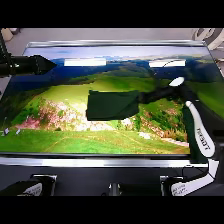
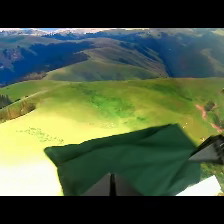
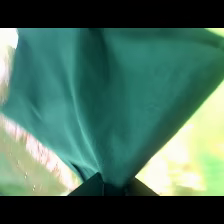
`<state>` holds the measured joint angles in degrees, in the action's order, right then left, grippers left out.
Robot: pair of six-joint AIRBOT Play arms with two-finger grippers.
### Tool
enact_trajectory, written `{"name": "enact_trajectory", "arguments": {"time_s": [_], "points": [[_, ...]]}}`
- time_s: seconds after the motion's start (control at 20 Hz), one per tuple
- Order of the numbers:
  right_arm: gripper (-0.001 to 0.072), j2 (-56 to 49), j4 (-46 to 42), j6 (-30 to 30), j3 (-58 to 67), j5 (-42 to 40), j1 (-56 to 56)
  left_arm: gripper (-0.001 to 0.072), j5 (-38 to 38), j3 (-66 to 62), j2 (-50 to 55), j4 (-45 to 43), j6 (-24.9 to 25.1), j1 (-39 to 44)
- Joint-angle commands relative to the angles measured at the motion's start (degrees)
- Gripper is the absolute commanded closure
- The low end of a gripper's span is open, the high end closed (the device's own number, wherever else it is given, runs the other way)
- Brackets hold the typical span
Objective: Fold the shirts.
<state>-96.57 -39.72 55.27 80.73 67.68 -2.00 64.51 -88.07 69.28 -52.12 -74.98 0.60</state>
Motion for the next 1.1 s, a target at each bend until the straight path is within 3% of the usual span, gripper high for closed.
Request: {"name": "enact_trajectory", "arguments": {"time_s": [0.0,0.6,1.05], "points": [[0.0685,6.2,-1.2,0.8,4.4,4.7,-9.7,0.0687,0.0,0.1,0.1,0.0,0.0,0.0],[0.0684,19.3,-6.0,5.3,6.2,13.3,-44.0,0.0687,0.0,0.1,0.3,0.0,0.0,0.0],[0.0684,24.6,-6.6,14.7,6.2,9.6,-53.2,0.0687,0.0,0.1,0.3,0.0,0.7,0.0]]}}
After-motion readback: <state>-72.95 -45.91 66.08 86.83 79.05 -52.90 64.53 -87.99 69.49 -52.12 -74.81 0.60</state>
